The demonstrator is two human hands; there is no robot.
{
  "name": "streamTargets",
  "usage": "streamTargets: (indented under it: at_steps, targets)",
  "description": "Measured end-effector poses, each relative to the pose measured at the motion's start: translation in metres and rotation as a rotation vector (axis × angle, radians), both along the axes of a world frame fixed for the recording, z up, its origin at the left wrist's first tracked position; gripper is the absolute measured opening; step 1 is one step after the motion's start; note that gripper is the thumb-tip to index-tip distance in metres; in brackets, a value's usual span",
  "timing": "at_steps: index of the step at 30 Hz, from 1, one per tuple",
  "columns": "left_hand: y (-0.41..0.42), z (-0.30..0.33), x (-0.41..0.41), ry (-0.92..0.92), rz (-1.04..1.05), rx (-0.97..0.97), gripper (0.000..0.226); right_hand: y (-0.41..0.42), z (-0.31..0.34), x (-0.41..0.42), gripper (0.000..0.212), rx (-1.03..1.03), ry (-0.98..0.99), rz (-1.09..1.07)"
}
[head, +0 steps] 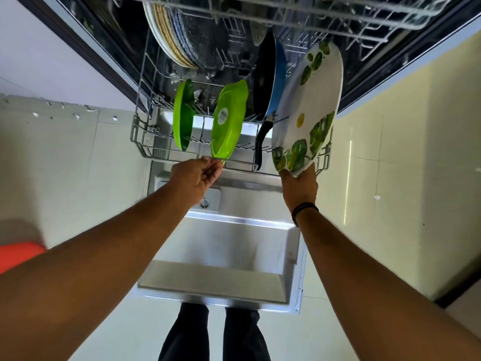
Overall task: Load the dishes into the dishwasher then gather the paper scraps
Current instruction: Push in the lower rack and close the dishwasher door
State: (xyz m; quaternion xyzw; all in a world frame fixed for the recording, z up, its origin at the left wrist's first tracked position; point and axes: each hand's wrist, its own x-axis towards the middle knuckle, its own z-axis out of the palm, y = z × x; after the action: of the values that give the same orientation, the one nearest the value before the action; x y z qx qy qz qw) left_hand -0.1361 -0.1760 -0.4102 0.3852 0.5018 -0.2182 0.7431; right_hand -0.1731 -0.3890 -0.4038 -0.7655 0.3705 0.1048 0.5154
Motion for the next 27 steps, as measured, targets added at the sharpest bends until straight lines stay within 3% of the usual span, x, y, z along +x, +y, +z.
streamTargets:
  at_steps: [6, 15, 21, 27]
  targets:
    - [-0.006, 0.002, 0.028, -0.066, -0.104, 0.072, 0.028, -0.005, -0.004, 0.031, 0.056, 0.015, -0.06, 0.018]
    - [-0.02, -0.001, 0.061, -0.223, 0.114, -0.003, 0.025, 0.001, -0.01, 0.086, 0.051, 0.126, -0.152, -0.069]
    - [-0.027, -0.001, 0.092, -0.321, -0.101, 0.118, 0.022, -0.003, -0.02, 0.117, 0.058, 0.108, -0.17, -0.048]
    - [-0.031, 0.003, 0.118, -0.376, -0.178, 0.165, 0.027, -0.008, -0.03, 0.149, 0.061, 0.07, -0.183, -0.034]
